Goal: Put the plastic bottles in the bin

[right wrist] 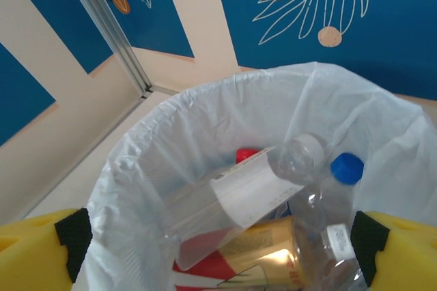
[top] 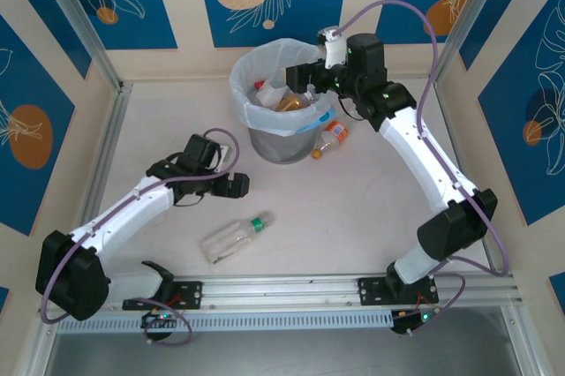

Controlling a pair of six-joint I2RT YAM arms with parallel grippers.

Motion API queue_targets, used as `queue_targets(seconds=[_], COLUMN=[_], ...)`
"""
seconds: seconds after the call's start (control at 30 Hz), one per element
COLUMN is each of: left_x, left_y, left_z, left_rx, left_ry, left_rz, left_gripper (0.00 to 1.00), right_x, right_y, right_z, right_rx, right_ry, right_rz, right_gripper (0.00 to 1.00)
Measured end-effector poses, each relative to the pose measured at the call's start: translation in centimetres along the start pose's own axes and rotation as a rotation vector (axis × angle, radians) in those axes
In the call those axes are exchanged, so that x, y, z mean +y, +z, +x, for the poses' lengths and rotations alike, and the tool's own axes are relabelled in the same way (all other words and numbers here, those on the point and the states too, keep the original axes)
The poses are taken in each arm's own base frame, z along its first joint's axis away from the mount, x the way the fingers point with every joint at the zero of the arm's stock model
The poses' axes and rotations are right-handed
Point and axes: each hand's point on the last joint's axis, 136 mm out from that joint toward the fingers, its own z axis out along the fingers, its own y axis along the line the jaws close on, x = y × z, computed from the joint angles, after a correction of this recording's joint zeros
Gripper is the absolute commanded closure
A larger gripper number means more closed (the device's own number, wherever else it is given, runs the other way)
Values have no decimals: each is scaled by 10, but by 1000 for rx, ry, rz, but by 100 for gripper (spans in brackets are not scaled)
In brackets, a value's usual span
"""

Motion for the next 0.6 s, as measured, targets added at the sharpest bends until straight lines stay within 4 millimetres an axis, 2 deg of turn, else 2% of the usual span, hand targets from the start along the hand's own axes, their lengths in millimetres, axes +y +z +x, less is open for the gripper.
queue_targets(seconds=[0.27,0.47,0.6], left_x=[-1,-16,-26], left_y=[-3,-15,-24], left_z=[32,51,61], left_rx=[113,232,324], left_ry=[64,157,217], left_rz=[-98,-119,-100], left_gripper=[1,1,1], right_x=[-8,-30,-49], right_y=[-37,-70,-84], right_z=[34,56,75], right_rx=[-12,-47,-52], right_ry=[111,207,271], right_rz=[57,148,214], right_gripper=[0,0,0])
